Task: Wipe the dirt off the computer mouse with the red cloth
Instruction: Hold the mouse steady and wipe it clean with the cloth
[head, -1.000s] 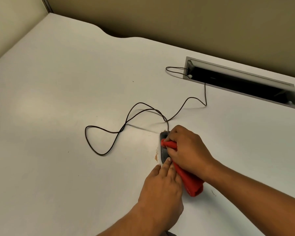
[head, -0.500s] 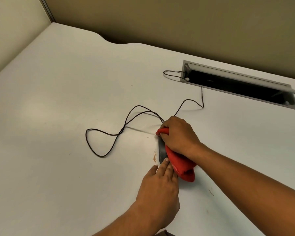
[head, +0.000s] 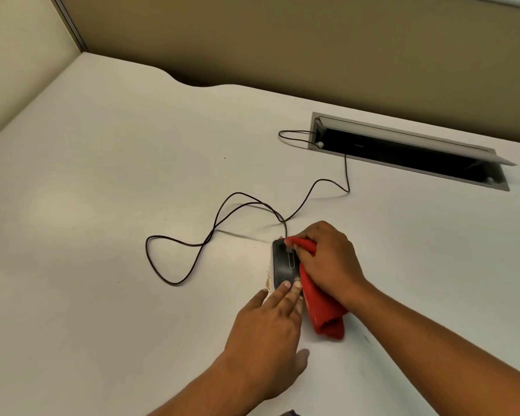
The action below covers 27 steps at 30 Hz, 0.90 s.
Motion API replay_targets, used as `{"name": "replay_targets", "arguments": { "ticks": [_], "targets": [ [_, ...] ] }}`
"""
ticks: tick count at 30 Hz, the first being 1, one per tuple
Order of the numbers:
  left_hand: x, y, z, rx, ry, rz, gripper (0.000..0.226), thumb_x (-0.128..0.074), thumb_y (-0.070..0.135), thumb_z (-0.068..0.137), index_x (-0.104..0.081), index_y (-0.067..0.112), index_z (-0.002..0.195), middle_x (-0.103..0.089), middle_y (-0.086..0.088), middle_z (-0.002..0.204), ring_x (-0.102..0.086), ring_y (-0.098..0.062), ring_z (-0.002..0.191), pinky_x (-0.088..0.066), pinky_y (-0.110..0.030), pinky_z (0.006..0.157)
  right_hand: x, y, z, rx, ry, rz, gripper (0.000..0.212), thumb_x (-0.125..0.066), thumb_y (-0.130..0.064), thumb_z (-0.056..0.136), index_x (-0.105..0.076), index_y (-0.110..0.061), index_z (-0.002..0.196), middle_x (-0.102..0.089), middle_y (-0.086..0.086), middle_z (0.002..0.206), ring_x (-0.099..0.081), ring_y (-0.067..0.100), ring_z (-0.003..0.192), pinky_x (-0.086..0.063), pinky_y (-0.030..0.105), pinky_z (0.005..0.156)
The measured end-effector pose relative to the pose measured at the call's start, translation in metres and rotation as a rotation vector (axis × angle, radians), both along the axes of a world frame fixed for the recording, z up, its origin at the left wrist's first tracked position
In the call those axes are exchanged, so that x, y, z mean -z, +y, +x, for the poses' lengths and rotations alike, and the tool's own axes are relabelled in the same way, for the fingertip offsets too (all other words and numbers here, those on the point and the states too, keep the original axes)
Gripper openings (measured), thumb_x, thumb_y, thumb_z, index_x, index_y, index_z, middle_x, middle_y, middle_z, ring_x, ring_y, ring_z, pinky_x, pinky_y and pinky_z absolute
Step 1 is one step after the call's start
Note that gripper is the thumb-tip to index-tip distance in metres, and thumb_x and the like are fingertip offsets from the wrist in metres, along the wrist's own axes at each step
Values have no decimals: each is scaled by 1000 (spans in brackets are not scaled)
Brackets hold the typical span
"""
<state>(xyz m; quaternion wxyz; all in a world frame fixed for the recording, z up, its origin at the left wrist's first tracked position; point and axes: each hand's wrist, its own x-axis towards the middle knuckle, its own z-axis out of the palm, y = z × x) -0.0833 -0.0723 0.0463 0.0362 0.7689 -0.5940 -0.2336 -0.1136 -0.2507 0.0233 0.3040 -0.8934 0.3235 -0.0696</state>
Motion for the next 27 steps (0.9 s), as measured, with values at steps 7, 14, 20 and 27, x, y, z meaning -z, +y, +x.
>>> {"name": "replay_targets", "arguments": {
  "ticks": [7,14,20,27],
  "targets": [
    [-1,4,2,-58,13,-21,80,-37,55,97,-1,18,157,10,3,164,8,-14,151,2,-35,119,-18,-2,-4,-18,-38,-15,9,-72,-29,79,-68,-32,86,-61,-14,92,-59,5,85,-47,21,77],
    [0,4,-2,-28,-31,-11,79,-39,53,97,-8,10,156,4,-5,164,7,-20,151,0,-37,120,-5,13,-5,-95,49,-6,11,-71,-36,83,-65,-29,89,-59,-10,98,-59,11,89,-47,24,80],
    [-2,3,-6,-35,-21,5,80,-37,55,98,0,16,157,13,0,163,10,-18,151,0,-36,120,-8,-8,20,-21,148,-9,9,-68,-32,85,-70,-25,91,-61,-3,104,-59,20,97,-47,31,82],
    [1,5,34,-342,89,-454,59,-73,39,73,-53,26,127,-56,10,132,-56,-14,116,-46,-27,93,-25,2,-3,-26,27,-79,8,-68,-30,83,-68,-30,91,-59,-12,99,-58,11,89,-44,23,79]
  ]
}}
